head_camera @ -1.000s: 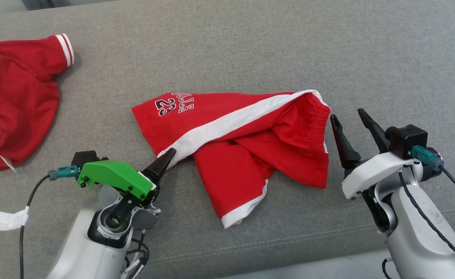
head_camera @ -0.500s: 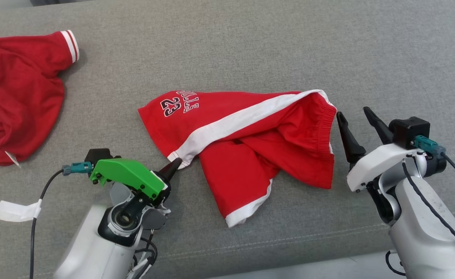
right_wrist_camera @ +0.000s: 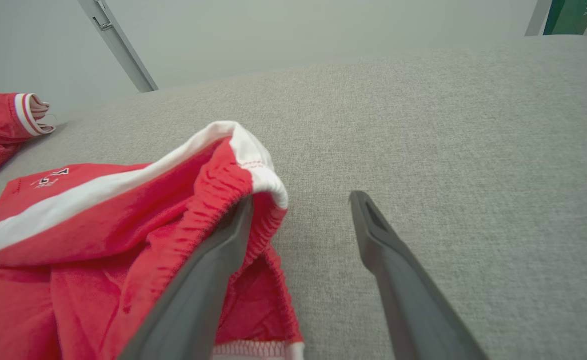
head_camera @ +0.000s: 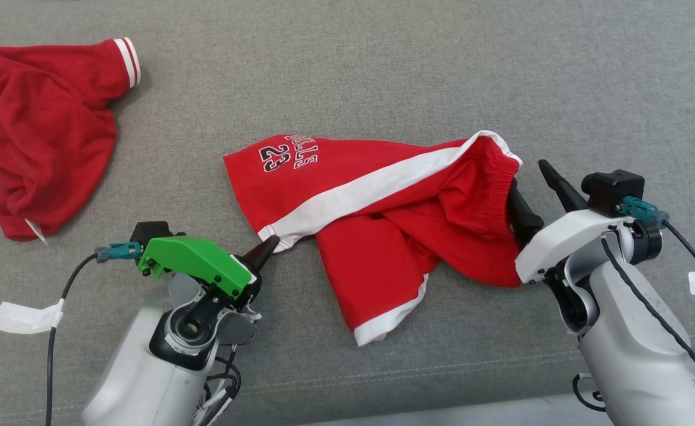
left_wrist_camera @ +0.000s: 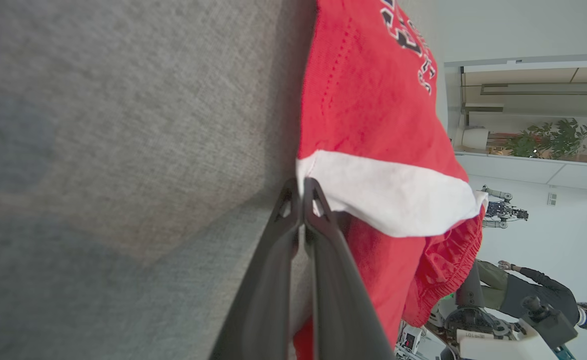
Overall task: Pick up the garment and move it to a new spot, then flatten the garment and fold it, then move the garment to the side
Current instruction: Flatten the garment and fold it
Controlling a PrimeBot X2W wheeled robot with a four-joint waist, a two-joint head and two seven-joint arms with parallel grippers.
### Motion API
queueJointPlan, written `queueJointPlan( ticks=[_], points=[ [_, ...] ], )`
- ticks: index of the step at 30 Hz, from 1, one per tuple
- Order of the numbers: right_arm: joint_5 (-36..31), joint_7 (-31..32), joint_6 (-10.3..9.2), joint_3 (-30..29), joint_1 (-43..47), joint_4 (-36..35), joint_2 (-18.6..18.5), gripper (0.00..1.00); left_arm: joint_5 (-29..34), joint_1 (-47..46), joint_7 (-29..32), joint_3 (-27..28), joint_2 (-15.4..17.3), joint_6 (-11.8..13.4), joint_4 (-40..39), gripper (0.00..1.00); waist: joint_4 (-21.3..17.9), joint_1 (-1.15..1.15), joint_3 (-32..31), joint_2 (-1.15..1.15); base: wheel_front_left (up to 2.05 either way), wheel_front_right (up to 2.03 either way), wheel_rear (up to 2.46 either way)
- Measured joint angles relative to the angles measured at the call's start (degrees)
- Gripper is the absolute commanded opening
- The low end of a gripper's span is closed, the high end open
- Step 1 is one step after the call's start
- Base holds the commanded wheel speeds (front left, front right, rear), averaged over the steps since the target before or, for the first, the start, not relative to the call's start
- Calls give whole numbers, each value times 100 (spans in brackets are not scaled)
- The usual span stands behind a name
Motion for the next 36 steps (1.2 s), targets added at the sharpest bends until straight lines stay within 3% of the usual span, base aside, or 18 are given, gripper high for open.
queueJointPlan(
  ticks=[7,8,9,10,11,18,23,30,36],
  points=[
    [-4,-98,49,147,-176,63,-12,100,-2,-12,-48,-36,0,0,43,0,8,0,9,0,0,0,0],
    [-7,-120,49,172,-199,79,-16,93,-4,-15,-48,-45,0,0,46,0,10,0,9,0,0,0,0],
    [-7,-129,49,193,-219,97,-21,45,-4,-18,-49,-52,0,0,49,0,11,0,7,0,0,0,0],
    [-9,-136,49,225,-231,114,-30,16,-4,-19,-49,-56,0,0,54,0,13,0,5,0,0,0,0],
    [-29,-186,49,257,-239,118,-45,0,-4,-19,-51,-59,0,0,59,0,15,0,1,0,0,0,0],
    [-51,-350,51,398,-331,160,-131,0,-85,-83,-182,5,-3,0,65,0,23,0,-70,0,0,0,0],
    [-48,-414,51,514,-333,33,-337,0,-155,-298,-495,468,-20,0,-205,0,35,0,-219,0,0,0,0],
    [-20,-428,52,1842,-697,-767,-834,0,-160,-828,-699,923,272,-59,-745,0,53,0,-581,0,0,0,0],
    [578,-291,57,2683,-973,-1900,-1227,0,-186,-893,-661,992,404,-57,-1234,0,59,0,-1005,0,0,0,0]
  ],
)
